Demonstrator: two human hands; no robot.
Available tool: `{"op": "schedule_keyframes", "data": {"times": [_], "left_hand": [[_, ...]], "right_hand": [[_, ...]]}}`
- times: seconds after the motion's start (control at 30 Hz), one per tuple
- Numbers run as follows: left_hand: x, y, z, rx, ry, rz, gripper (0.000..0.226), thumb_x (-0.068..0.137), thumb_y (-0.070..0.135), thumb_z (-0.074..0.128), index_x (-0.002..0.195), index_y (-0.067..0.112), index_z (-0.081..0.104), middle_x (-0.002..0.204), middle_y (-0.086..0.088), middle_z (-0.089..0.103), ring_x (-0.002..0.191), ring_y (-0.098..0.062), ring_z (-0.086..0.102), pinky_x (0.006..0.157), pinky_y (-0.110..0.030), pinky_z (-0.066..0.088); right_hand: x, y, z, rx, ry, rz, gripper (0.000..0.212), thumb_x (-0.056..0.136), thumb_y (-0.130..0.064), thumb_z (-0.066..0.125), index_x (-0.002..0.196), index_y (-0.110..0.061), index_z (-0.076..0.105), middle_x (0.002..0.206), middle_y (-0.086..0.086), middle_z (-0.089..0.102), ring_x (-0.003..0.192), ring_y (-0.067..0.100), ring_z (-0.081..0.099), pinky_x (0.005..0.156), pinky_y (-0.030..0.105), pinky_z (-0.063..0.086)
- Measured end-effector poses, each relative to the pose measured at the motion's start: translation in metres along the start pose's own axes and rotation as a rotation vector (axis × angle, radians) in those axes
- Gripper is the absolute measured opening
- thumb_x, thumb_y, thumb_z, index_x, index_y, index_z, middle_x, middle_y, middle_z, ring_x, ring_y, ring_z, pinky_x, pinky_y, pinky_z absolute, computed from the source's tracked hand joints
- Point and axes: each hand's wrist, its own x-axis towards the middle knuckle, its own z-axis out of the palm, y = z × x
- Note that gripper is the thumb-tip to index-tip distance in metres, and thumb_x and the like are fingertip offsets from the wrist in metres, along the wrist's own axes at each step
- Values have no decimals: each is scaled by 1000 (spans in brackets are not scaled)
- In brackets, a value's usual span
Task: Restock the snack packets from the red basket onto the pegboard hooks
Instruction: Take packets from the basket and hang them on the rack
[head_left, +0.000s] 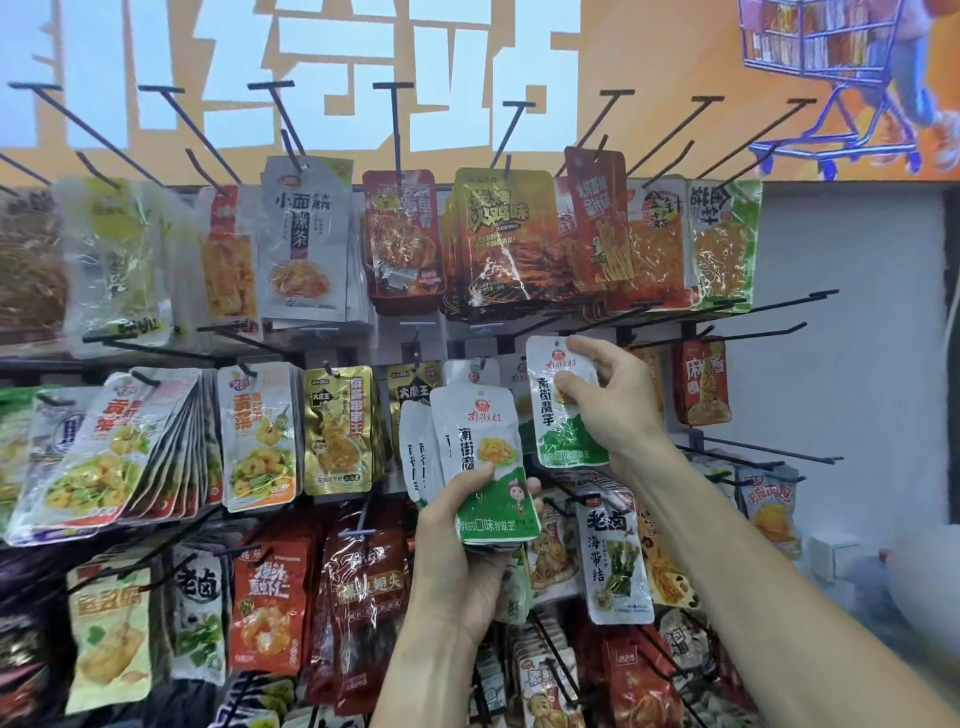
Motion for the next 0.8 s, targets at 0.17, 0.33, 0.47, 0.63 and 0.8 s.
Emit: {"op": "schedule_keyframes", "data": {"times": [0.17, 0.33, 0.47, 0.63, 0.8], "left_hand": [[0, 0, 1, 20, -1, 8, 18, 82, 10, 68, 95, -2, 70, 86, -26, 75, 79, -35, 75, 83, -45, 53], [2, 0, -2, 39, -19, 5, 16, 85, 10, 67, 95, -2, 71, 88, -27, 75, 81, -36, 73, 81, -44, 52], [5, 1, -5, 48, -37, 8, 17, 81, 11, 68, 88, -2, 77, 89, -29, 75, 77, -36, 73, 80, -44, 54], [8, 1, -7, 73, -80, 1, 22, 82, 13, 66, 70, 7, 83, 90, -27, 76, 76, -32, 74, 79, -42, 54], [15, -1, -13, 43, -35, -19, 35, 80, 11, 70, 111, -6, 73, 104, -32, 74, 83, -34, 75, 71, -41, 63]], "right_hand": [[3, -8, -1, -116, -32, -33, 49, 96, -6, 70, 143, -19, 61, 145, -6, 60, 133, 7, 49, 111, 30, 41], [3, -11, -1, -216, 0, -35, 53, 95, -5, 68, 145, -20, 60, 147, -6, 59, 111, 4, 61, 89, 29, 58], [8, -8, 3, -272, 9, -27, 52, 95, -7, 67, 144, -21, 61, 147, -4, 60, 117, 17, 65, 90, 34, 57], [28, 7, 22, -359, -16, 26, 45, 96, -10, 67, 139, -22, 64, 137, -2, 66, 83, 19, 67, 62, 21, 51], [42, 26, 45, -471, -69, 118, 50, 91, -25, 75, 140, -24, 62, 140, 9, 65, 130, 33, 59, 112, 48, 44]]}}
